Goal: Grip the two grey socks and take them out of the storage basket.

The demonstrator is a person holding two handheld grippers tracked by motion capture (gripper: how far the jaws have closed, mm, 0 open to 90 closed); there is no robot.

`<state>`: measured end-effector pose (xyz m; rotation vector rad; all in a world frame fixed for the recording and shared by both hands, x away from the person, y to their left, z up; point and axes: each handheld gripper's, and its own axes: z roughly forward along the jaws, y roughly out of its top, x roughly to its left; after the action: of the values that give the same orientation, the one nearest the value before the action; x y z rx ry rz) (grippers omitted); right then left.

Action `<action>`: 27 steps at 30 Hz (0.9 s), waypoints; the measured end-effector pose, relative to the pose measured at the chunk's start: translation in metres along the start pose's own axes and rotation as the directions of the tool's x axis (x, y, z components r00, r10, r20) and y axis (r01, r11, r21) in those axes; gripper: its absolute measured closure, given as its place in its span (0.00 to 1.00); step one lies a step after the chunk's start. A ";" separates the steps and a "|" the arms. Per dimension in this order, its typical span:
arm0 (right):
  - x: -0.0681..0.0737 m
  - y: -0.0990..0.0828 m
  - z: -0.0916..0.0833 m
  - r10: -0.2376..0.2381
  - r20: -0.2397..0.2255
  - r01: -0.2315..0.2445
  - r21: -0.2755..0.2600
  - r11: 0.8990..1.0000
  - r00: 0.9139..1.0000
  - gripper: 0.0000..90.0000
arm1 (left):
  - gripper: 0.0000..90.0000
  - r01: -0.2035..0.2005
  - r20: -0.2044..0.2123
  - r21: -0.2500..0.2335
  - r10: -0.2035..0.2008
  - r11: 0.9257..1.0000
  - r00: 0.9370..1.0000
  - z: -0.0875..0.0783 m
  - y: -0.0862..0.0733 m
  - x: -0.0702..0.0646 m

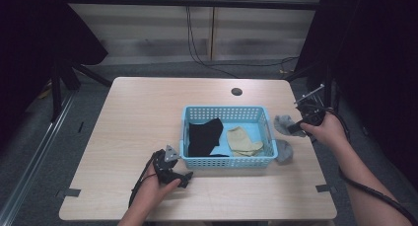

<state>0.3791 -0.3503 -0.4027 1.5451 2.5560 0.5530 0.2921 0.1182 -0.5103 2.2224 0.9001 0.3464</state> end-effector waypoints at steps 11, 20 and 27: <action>0.000 -0.007 0.005 0.045 -0.020 -0.046 -0.042 0.998 0.999 0.42 | 0.00 -0.006 -0.007 0.009 0.006 1.000 1.000 0.000 0.001 0.000; 0.017 -0.043 -0.005 -0.011 -0.021 0.010 -0.081 0.997 1.000 0.29 | 0.00 -0.002 -0.007 0.006 0.002 1.000 1.000 0.000 0.001 0.000; 0.034 -0.072 -0.007 -0.030 -0.028 0.026 -0.109 0.994 0.999 0.29 | 0.00 -0.005 -0.007 0.009 0.005 1.000 1.000 0.000 0.001 0.000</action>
<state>0.3009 -0.3527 -0.4190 1.4742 2.5189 0.7042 0.2926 0.1182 -0.5098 2.2336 0.9014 0.3541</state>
